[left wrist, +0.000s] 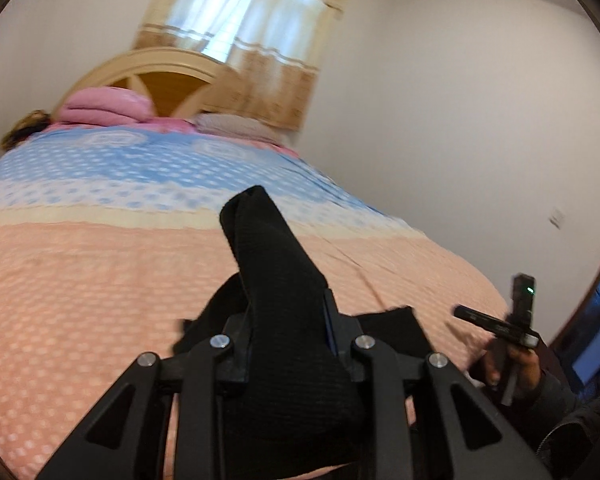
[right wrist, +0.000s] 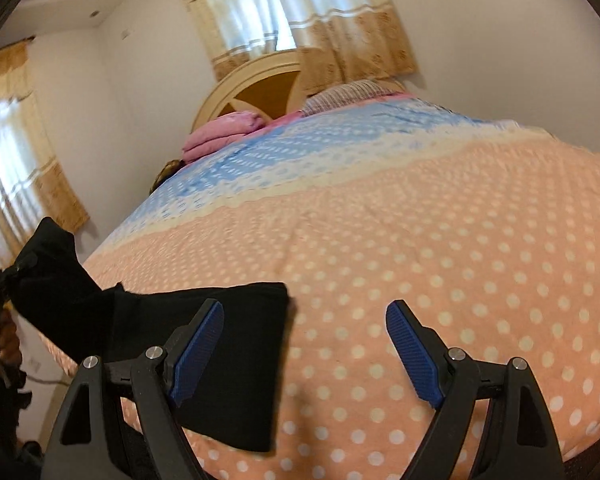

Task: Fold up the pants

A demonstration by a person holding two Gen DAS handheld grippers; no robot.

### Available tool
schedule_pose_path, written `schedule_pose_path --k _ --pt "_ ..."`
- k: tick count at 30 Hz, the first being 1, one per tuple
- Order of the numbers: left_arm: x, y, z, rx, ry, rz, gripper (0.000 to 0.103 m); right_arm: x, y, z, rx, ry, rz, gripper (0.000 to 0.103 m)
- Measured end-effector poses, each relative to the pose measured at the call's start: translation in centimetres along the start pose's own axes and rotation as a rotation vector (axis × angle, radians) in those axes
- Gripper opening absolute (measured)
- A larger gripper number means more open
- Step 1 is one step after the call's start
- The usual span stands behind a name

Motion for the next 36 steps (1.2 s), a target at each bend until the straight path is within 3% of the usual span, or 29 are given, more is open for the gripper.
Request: schedule_pose_path --k 5,10,19,22,29,31,36 --pt "-4.8 -0.4 -2.8 0.056 0.068 -0.049 0.027 0.1 0.9 -0.6 0.014 -0.002 0.007 0.085" --pt "-8.1 0.8 -7.1 0.149 0.086 -0.095 0.027 0.8 1.4 -1.3 0.031 -0.021 0.030 0.085" --pt "-12.2 5.4 -15.2 0.267 -0.024 -0.257 0.027 0.2 1.7 -1.8 0.038 -0.034 -0.008 0.085" --pt "-13.2 7.1 -15.9 0.287 -0.038 -0.301 0.030 0.0 1.8 -2.0 0.040 -0.039 -0.016 0.085" --pt "-15.0 8.1 -12.7 0.241 -0.030 -0.400 0.049 0.8 1.7 -1.8 0.043 -0.082 -0.036 0.085" --pt "-15.1 7.7 -10.9 0.195 -0.017 -0.410 0.064 1.9 1.5 -1.5 0.043 -0.114 -0.024 0.085" --pt "-14.6 5.1 -6.8 0.064 0.000 -0.369 0.078 5.4 1.8 -1.9 0.079 -0.176 0.011 0.085"
Point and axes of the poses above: each gripper's, at about its wrist camera, not at the fingertips, and z roughly against the way its jaws point, x to its left, y to its underside, the point moved 8 cm from there along -z, roughly the way its jaws point, and after that the axes turned 2 degrees about x, right-handed, at the moved point
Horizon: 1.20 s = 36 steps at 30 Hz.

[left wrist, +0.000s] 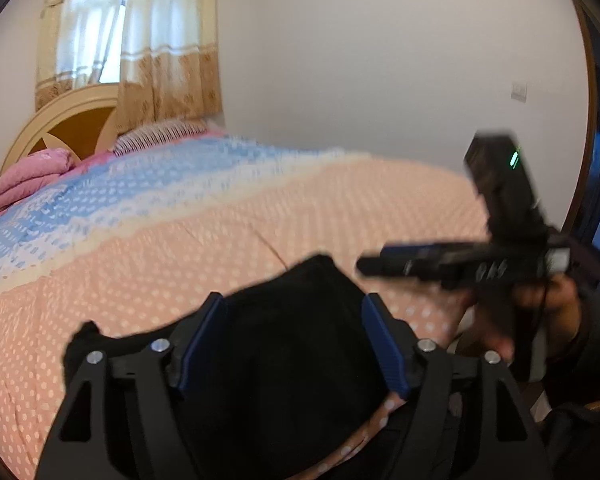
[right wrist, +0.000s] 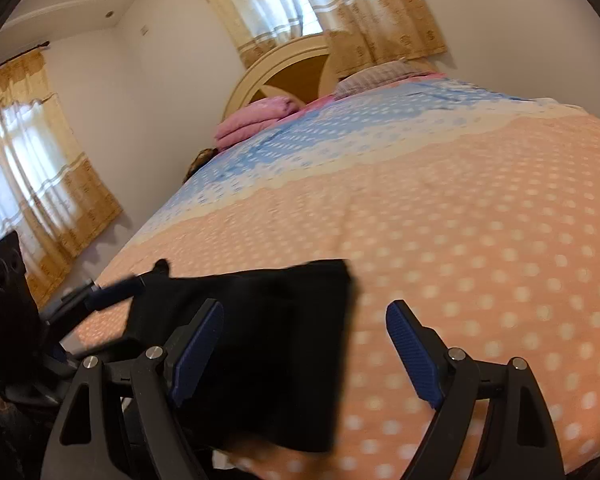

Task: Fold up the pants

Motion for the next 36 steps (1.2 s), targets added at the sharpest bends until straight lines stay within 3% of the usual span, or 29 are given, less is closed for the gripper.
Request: schedule_pose_path --k 3,5,7,9,11,13,14,16,21,24,26,29,32,36 --pt "2.1 -0.5 1.6 -0.056 -0.069 0.036 0.097 1.4 0.7 -0.9 0.046 -0.021 0.008 0.085" --pt "4.2 -0.2 2.3 -0.072 -0.134 0.065 0.098 2.0 1.3 -1.3 0.072 0.012 0.035 0.084" --pt "6.6 0.9 2.4 -0.050 -0.192 0.106 0.098 2.5 2.0 -1.7 0.111 -0.020 0.050 0.080" --pt "8.5 2.2 2.0 -0.027 -0.238 0.153 0.098 2.7 2.7 -2.8 0.171 -0.031 0.057 0.064" --pt "10.7 3.7 1.4 0.008 -0.271 0.224 0.098 2.5 3.2 -3.7 0.203 -0.020 0.060 0.060" --pt "12.2 4.7 0.7 0.023 -0.287 0.281 0.098 1.9 3.2 -4.5 0.212 0.001 0.065 0.041" --pt "12.7 5.0 0.3 0.032 -0.293 0.299 0.098 1.9 2.9 -4.6 0.207 -0.015 0.065 0.022" --pt "13.4 5.5 -0.3 0.050 -0.309 0.317 0.098 2.2 1.9 -4.3 0.186 -0.040 0.062 0.010" --pt "13.6 5.8 -0.8 0.060 -0.326 0.311 0.098 3.5 -1.1 -2.0 0.074 -0.032 0.123 0.010" --pt "13.2 6.0 -0.9 0.063 -0.332 0.291 0.100 2.9 -1.5 -1.3 0.045 0.039 0.153 0.010" --pt "13.2 6.5 -1.5 0.079 -0.346 0.271 0.102 1.4 -1.2 -1.8 0.069 0.073 0.126 0.010" --pt "13.3 7.6 -2.8 0.121 -0.369 0.230 0.103 -1.0 0.8 -4.3 0.180 0.072 0.068 0.010" --pt "13.5 8.3 -3.3 0.140 -0.359 0.241 0.103 -1.4 1.0 -4.4 0.166 0.062 0.058 0.010" --pt "14.0 7.8 -2.2 0.129 -0.373 0.240 0.103 -1.0 0.2 -2.8 0.132 0.082 0.074 0.020"
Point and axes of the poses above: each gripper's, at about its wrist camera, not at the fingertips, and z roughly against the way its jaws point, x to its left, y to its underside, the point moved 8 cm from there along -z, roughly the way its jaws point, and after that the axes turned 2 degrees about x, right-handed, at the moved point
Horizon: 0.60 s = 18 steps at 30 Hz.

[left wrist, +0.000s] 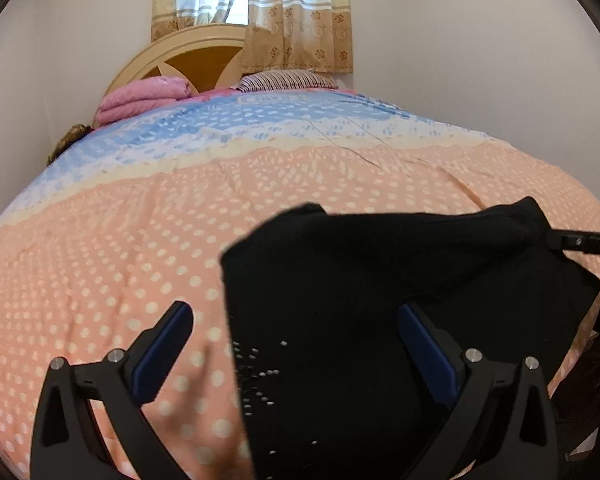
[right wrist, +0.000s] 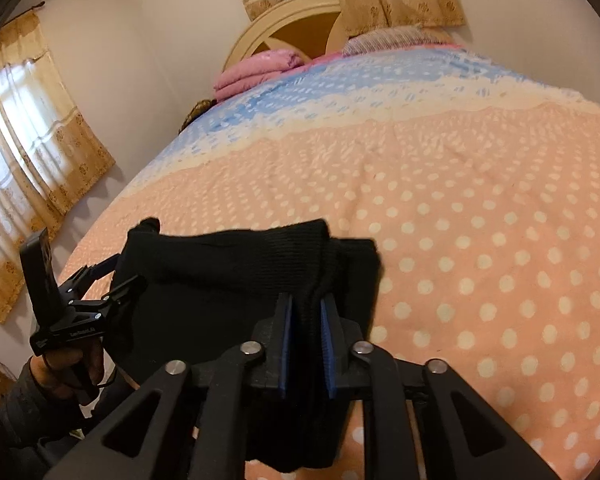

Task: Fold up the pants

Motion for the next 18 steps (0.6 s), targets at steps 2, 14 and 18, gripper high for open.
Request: schedule_pose_path --k 2,14,18 --pt "0.8 -0.3 0.6 -0.023 -0.038 -0.008 0.103 0.2 0.1 0.7 -0.003 0.003 0.016 0.026" --pt "1.4 -1.9 -0.7 0.005 -0.122 -0.030 0.103 4.2 -1.1 -0.7 -0.045 -0.134 0.112 0.044" --pt "1.7 -1.8 -2.4 0.070 -0.117 -0.028 0.103 2.0 -1.0 -3.3 0.023 -0.144 0.010 0.044"
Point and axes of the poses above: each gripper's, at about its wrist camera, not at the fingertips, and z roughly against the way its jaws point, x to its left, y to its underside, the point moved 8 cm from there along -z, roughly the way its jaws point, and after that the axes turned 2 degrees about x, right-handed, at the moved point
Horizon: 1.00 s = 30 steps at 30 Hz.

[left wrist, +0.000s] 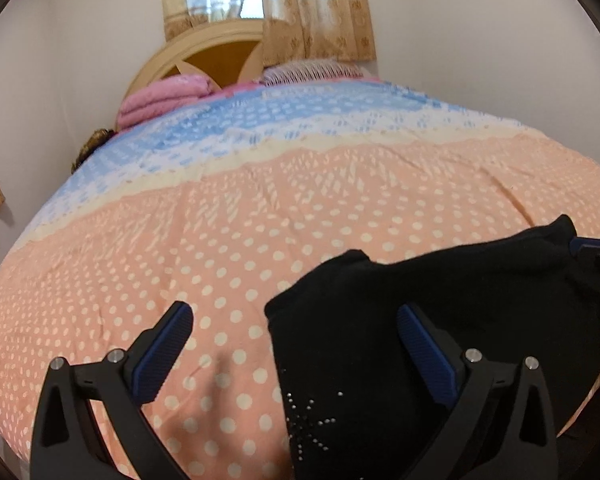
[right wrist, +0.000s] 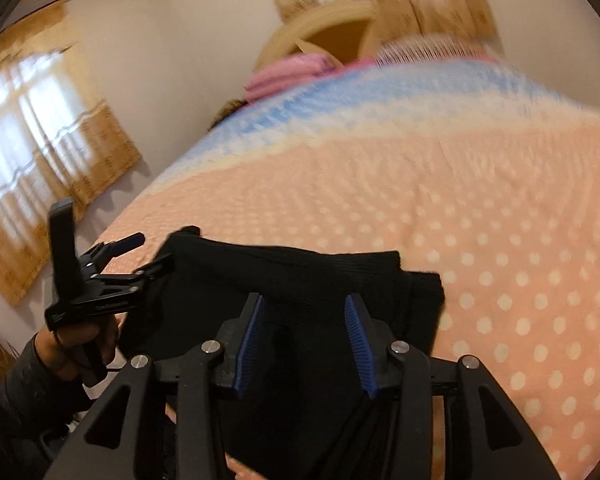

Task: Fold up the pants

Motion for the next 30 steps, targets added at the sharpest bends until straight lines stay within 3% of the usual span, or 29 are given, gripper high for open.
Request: schedule_pose_path --k 8,13,15,17,25,30 --pt "0.2 0.4 -0.8 0.026 0.043 0.047 0.103 0.2 0.4 0.7 -0.013 -0.023 0.003 0.044" --pt "0.3 0.5 0.8 0.019 0.027 0.024 0.103 0.2 0.9 3.0 -0.045 0.033 0.044 0.045" --pt "0.4 0.6 1.3 0.010 0.031 0.026 0.103 -0.1 1.1 3.7 -0.058 0.060 0.037 0.055" --pt "0.6 0.9 2.0 0.003 0.038 0.030 0.103 -0.5 1.5 4.2 -0.062 0.058 0.016 0.057" --pt "2.0 2.3 3.0 -0.020 0.090 0.083 0.103 -2.4 2.5 3.3 -0.008 0.062 -0.050 0.057" --pt "1.9 3.5 1.3 0.015 0.130 0.105 0.103 -3.3 3.3 2.4 0.002 0.058 -0.091 0.057"
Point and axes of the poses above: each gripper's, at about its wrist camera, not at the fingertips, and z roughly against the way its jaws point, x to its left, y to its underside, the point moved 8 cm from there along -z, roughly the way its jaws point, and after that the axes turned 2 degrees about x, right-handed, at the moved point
